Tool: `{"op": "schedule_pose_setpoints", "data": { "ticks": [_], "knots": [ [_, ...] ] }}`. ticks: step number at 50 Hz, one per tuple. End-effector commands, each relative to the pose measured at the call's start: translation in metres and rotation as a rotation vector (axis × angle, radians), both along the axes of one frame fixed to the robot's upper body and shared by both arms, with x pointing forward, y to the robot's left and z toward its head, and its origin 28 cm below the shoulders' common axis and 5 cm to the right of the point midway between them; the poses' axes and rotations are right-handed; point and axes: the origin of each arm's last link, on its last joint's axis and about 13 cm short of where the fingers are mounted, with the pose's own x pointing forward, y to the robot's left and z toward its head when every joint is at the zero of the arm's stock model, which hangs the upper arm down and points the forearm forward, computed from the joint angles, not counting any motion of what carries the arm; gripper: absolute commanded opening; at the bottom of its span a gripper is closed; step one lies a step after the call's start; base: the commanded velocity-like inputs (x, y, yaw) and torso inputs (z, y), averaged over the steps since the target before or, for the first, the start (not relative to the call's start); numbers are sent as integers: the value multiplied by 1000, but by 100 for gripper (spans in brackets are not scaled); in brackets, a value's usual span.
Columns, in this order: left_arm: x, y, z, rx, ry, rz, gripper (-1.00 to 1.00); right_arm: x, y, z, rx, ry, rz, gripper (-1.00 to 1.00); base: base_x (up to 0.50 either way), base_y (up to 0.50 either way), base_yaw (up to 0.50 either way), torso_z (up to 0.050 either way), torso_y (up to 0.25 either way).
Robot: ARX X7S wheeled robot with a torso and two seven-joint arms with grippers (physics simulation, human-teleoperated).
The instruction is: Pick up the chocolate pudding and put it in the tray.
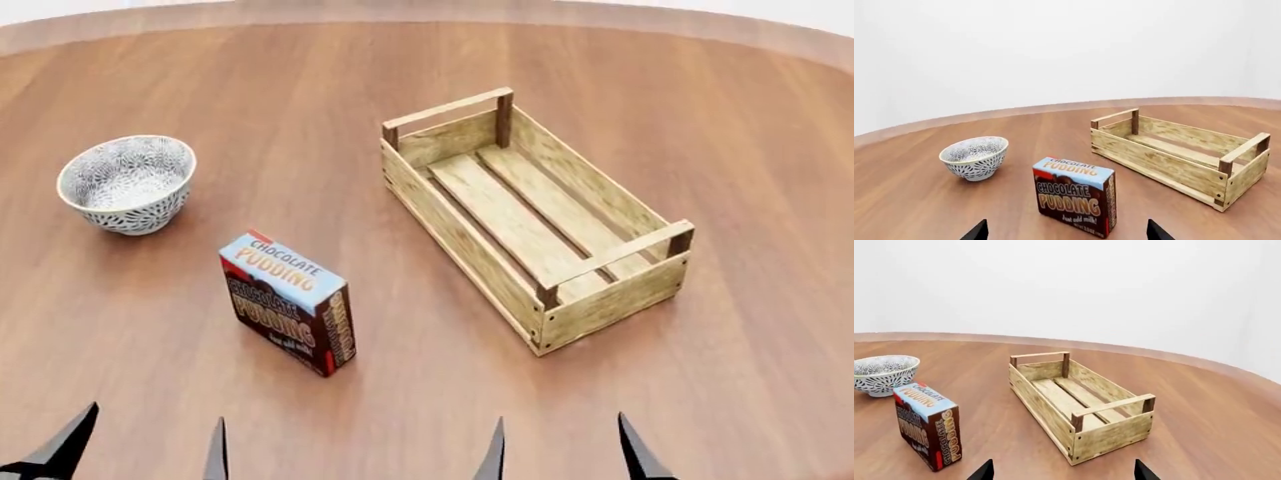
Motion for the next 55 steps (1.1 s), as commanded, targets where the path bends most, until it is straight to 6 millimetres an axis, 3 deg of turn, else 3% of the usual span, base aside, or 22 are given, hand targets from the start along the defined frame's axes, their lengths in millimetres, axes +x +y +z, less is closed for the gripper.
{"op": "schedule_pose_setpoints", "data": {
  "ticks": [1, 21, 50, 55],
  "knots": [
    [-2, -1, 5, 8, -13, -10, 100, 1, 1, 7, -6, -12, 6, 100, 227, 117, 0, 0, 0],
    [-6, -4, 8, 1, -21, -23, 100, 1, 0, 9, 14, -20, 8, 100, 315, 112, 0, 0, 0],
    [-9, -6, 7, -9, -21, -42, 100, -1, 0, 11, 47, -40, 10, 100, 458, 0, 0, 0, 0],
    [-11, -6, 7, -12, -24, -42, 100, -4, 3, 13, 97, -37, 37, 100, 0, 0, 0, 0, 0]
  ]
}}
